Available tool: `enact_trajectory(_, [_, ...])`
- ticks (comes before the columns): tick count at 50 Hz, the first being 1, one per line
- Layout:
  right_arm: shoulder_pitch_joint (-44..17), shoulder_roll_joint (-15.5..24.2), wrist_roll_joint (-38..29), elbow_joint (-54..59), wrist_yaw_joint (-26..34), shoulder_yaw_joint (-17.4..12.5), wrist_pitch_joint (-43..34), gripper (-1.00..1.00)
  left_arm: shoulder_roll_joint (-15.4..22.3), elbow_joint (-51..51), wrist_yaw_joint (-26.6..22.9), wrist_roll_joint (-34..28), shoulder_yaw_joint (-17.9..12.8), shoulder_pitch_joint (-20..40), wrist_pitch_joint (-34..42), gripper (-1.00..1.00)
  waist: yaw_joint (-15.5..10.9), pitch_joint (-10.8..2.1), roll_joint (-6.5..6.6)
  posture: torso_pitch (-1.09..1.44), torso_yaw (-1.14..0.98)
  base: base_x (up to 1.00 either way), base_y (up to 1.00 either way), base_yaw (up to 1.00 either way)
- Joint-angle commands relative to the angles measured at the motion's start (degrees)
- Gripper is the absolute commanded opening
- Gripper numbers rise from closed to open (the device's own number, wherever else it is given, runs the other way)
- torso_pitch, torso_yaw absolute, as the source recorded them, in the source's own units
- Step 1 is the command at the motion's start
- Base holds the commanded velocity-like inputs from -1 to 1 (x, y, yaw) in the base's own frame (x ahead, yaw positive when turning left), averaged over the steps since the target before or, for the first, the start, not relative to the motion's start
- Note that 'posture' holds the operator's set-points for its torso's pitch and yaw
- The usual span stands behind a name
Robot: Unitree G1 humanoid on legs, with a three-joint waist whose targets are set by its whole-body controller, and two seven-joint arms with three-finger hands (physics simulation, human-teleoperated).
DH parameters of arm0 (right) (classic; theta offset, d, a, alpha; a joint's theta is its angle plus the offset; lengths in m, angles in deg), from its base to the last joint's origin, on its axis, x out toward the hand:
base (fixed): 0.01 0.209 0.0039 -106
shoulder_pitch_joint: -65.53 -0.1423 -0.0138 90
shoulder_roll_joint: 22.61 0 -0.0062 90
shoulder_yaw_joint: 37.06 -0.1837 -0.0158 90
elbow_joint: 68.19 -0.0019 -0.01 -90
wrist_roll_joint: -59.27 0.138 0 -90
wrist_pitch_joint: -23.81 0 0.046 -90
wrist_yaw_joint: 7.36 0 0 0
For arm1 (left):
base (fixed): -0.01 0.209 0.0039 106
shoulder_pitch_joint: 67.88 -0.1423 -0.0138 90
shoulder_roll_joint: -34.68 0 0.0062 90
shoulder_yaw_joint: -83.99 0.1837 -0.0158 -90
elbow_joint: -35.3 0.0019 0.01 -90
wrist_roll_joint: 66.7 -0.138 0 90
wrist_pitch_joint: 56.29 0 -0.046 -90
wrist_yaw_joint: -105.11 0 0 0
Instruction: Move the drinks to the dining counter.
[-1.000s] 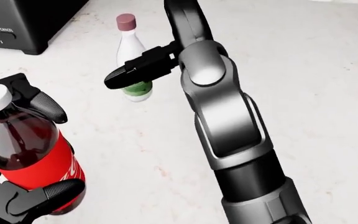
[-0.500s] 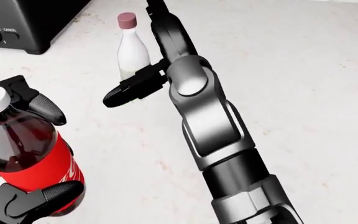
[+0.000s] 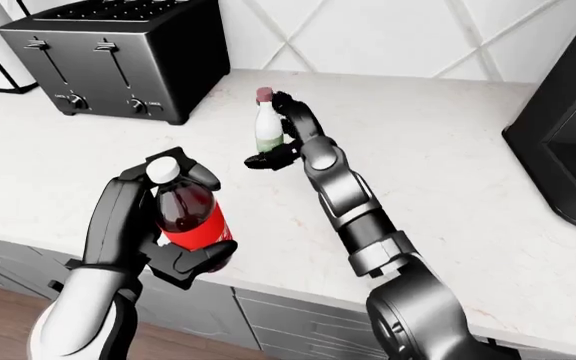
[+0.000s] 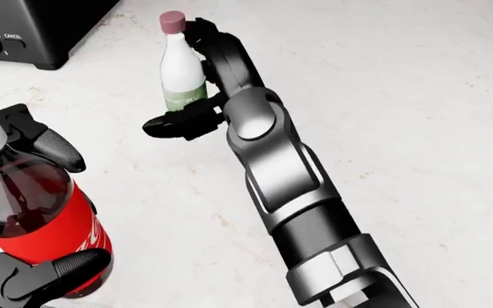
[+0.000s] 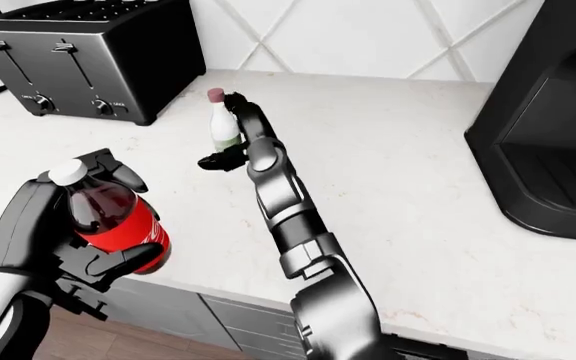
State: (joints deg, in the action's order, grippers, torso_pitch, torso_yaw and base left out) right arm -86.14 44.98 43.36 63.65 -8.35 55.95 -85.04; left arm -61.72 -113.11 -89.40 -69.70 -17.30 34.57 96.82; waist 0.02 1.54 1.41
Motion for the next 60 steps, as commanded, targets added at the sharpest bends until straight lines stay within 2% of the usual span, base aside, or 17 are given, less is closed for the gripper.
enact_trajectory(1, [-2.38,0.33,-0.30,-1.62,-0.55,-0.19,2.36,0.10,0.37,-1.59,0.39,0.03,-0.39,1.01,-1.89,-1.00,0.00,-1.42,0.32,0.00,0.00,0.00,0.00,0.00])
enact_trajectory(8, [-2.46,0.41,-0.37,-1.05,-0.53,-0.26,2.67,-0.14,0.34,-1.59,0.47,0.16,-0.35,0.80,-2.10,-1.00,-0.02,-1.49,0.31,0.00,0.00,0.00,0.00,0.00])
enact_trajectory(9, [-2.39,0.40,-0.51,-1.29,-0.51,-0.18,2.47,-0.36,0.35,-1.59,0.45,0.15,-0.33,0.74,-2.17,-1.00,-0.02,-1.51,0.31,0.00,0.00,0.00,0.00,0.00])
enact_trajectory(12, [-2.28,0.45,-0.62,-1.26,-0.51,-0.21,2.66,-0.64,0.37,-1.59,0.50,0.19,-0.30,0.76,-2.13,-1.00,-0.01,-1.57,0.29,0.00,0.00,0.00,0.00,0.00])
enact_trajectory(14, [-2.26,0.62,-0.60,-1.30,-0.48,-0.36,2.67,-0.94,0.35,-1.59,0.55,0.22,-0.30,0.66,-2.23,-1.00,-0.02,-1.59,0.28,0.00,0.00,0.00,0.00,0.00])
enact_trajectory(16, [-2.11,0.71,-0.53,-1.52,-0.43,-0.41,2.62,-1.00,0.34,-1.59,0.55,0.27,-0.27,0.58,-2.32,-1.00,-0.02,-1.62,0.27,0.00,0.00,0.00,0.00,0.00])
enact_trajectory(33, [-1.45,2.83,0.95,-6.59,1.30,-1.26,-0.14,-1.00,0.40,-1.59,0.99,0.49,-0.07,1.07,-2.06,-1.00,-0.14,-1.37,-0.06,0.00,0.00,0.00,0.00,0.00])
enact_trajectory(47, [-1.22,5.59,3.11,-18.08,4.27,-1.97,-9.47,-1.00,1.92,-1.59,2.37,2.39,-0.64,3.01,-0.42,-1.00,-0.13,-0.87,-0.24,0.00,0.00,0.00,0.00,0.00])
enact_trajectory(60, [-0.05,5.96,3.02,-27.12,6.95,-1.36,-15.91,-1.00,5.62,-1.58,6.14,8.47,-2.93,6.56,2.93,-1.00,0.02,-0.68,-0.01,0.00,0.00,0.00,0.00,0.00])
